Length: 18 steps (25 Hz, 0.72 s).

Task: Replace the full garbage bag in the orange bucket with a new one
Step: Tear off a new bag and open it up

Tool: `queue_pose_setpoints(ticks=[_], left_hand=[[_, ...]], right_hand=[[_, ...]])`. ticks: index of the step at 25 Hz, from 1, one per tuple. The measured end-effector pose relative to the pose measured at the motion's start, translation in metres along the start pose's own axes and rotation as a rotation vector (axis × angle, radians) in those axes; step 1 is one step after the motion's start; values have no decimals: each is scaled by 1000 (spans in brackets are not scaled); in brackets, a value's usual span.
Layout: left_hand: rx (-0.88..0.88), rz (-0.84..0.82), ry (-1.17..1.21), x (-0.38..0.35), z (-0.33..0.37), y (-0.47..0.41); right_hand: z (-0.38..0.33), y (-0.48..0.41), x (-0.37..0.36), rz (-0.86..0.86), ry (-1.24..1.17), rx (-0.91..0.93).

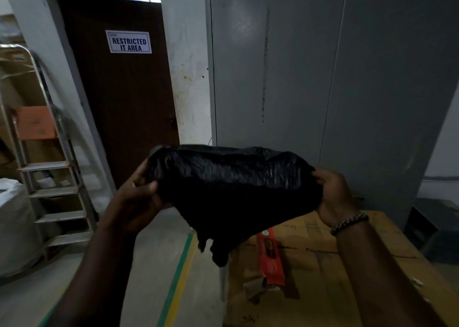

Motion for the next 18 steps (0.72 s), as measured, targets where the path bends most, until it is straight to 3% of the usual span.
queue_pose_setpoints(ticks=[2, 4, 6, 8, 11, 15, 18], left_hand=[[-38, -101, -91, -8, -2, 1], [-54, 106, -341, -5, -10, -3], [-89, 344, -514, 3, -15, -8], [-115, 510, -592, 15, -18, -11], [-68, 644, -533, 21, -17, -9], [-130, 843, -574, 27, -4, -6], [-90, 643, -210, 38, -4, -4]], right_hand=[[0, 7, -4, -225, -74, -49], [3, 5, -5, -319, 124, 1], [3, 4, -8, -230, 424, 98], [2, 3, -7, -108, 559, 165], [2, -2, 3, 9, 514, 145], [8, -17, 23, 160, 450, 65], [9, -15, 21, 37, 95, -103]])
Point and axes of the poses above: each hand's wrist, its own y-axis away from the middle knuckle, its own x-axis out of the back of the hand, z = x × y, the point moved 3 cm from there along -y, towards the middle knuckle, and after that the axes turned 3 degrees about y, right-handed, at the moved point
